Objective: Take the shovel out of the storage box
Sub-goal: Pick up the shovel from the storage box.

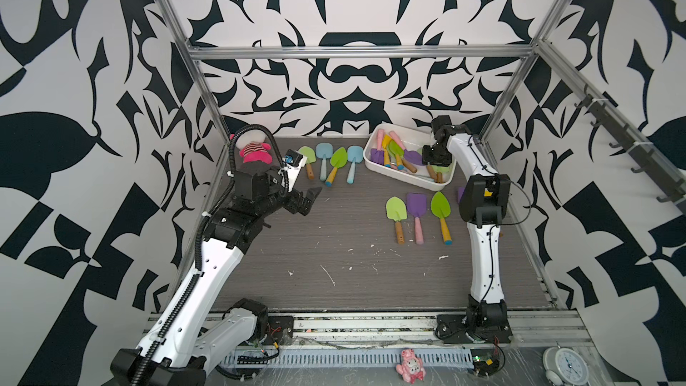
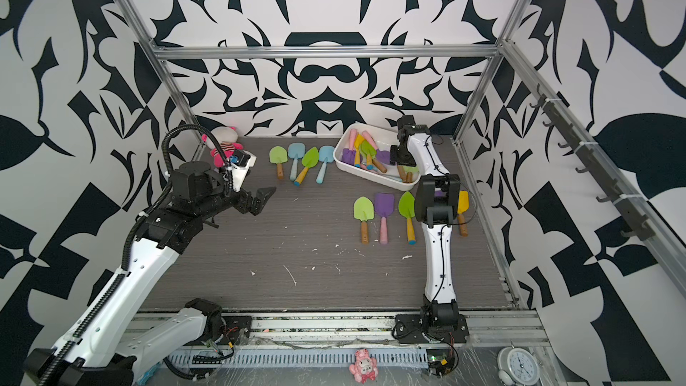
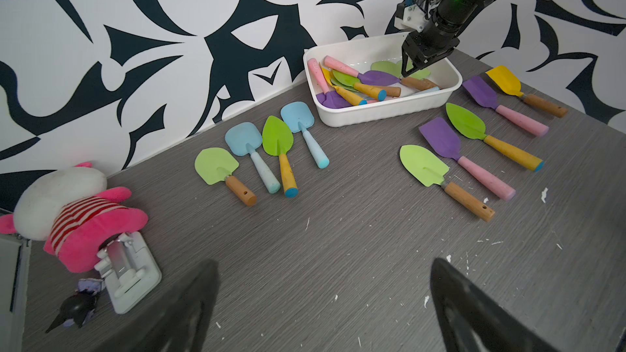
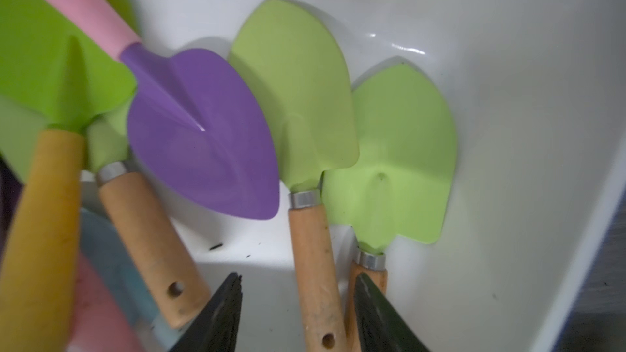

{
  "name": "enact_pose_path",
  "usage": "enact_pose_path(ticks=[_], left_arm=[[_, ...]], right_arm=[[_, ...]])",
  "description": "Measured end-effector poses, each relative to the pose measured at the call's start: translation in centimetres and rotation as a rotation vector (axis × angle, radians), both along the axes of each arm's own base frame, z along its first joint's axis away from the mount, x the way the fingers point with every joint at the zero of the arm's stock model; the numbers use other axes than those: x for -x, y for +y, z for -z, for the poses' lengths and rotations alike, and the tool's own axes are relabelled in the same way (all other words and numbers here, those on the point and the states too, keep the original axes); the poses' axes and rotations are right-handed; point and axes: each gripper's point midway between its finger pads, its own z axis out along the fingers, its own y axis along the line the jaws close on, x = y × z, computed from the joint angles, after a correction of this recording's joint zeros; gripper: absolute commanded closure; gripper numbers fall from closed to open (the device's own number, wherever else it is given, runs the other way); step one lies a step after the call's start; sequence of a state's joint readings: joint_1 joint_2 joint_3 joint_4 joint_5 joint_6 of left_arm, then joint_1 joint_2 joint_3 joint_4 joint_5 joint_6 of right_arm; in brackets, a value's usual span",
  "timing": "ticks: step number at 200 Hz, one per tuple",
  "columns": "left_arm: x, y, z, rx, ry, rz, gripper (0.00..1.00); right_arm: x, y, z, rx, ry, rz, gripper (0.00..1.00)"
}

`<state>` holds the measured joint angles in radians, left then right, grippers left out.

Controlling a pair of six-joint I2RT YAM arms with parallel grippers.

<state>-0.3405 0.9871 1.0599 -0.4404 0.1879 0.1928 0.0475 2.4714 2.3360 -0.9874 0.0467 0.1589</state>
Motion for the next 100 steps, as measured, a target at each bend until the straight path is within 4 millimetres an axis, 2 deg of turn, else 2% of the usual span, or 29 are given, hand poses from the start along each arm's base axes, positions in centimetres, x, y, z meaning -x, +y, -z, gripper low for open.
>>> enact_pose_path(ticks=[26,47,81,100], left_arm=[[-0.1,0.0,0.1,-0.005,0.002,0.002,0.01],[-0.2,-0.1,0.3,-0.012,0.007,0.004,0.01],[-0.4,-0.1,0.0,-0.016,0.001,0.008,0.01],[-0.4,-0.1,-0.1,-0.017,-0.002,0.008,0.01]], right_arm=[[0.4,-0.7,2.2,0.006,0.055,0.002,0.49],[0.1,-0.7,3.0,0.004,0.057,-0.004,0.55],[0.4,-0.6,4.0,0.003,0.081,-0.007,0.74],[0.3,-0.4,3.9,0.002,0.079,-0.012,0.84]])
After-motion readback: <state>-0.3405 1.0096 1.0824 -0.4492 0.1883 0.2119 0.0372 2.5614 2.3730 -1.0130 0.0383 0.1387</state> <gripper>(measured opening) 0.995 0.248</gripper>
